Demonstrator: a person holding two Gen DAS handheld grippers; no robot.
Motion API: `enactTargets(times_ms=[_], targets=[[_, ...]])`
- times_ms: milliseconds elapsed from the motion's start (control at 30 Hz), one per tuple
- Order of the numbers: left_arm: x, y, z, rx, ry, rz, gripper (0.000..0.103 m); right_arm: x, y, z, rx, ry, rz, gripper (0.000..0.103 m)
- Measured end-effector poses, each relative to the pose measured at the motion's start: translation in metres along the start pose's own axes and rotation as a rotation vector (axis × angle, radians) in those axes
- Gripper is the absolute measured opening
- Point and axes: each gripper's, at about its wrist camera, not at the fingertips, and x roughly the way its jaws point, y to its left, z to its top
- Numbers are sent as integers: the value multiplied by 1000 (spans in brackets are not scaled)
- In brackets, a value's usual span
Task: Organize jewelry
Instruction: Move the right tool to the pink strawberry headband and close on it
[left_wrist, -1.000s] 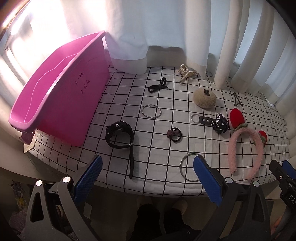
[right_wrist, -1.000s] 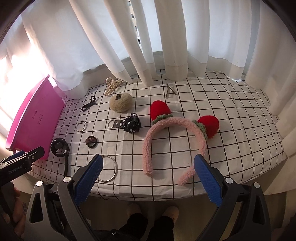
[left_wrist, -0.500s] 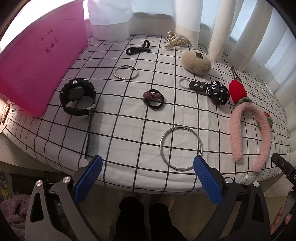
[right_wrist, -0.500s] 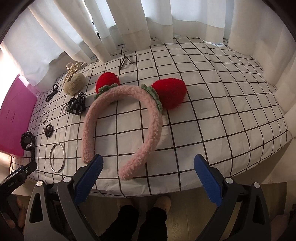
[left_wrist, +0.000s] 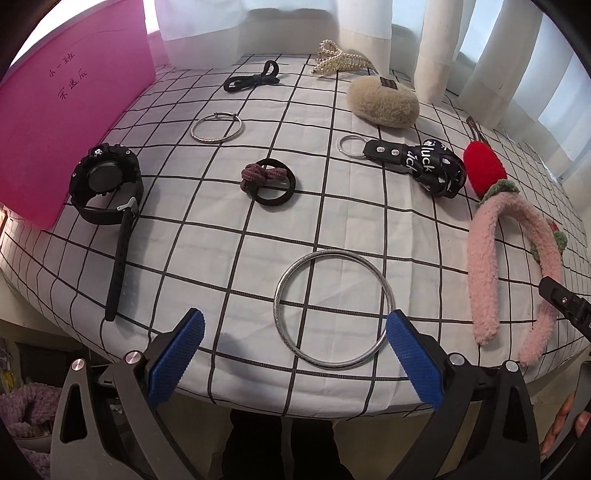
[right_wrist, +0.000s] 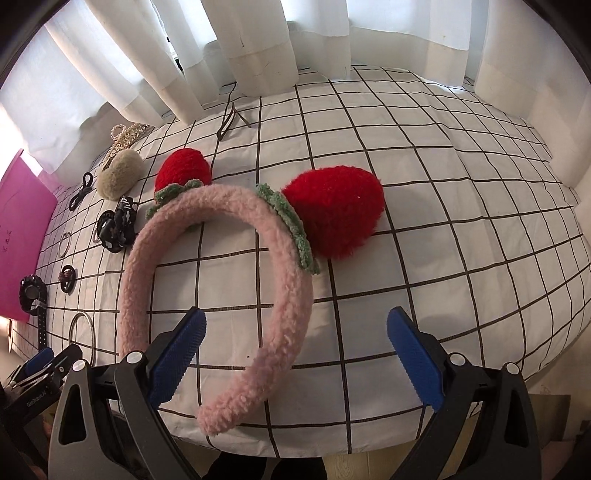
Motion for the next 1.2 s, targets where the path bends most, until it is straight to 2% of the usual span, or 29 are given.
enactTargets(times_ms=[367,567,667,833,1000,1067,1200], targets=[[16,-18,1,24,11,21,97,13,-2,1,-20,4,-31,94],[17,-20,0,33,-30,24,98,20,11,2,-104,9,-117,94],[16,-20,-5,36,-66,22,98,19,11,2,-110,-15,-118,94],[15,-19,-6,33,-66,23,98,18,12,-1,-116,-70,-118,94],[15,-20,-3,36,-49,24,97,19,12,4,-124,-44,-112,94],[14,-19,-4,36,-49,18,95,20,15,6,-135,-41,-102,94],[7,-19,-6,51,-67,9,76,20,19,5,-147,-45,-92,90]])
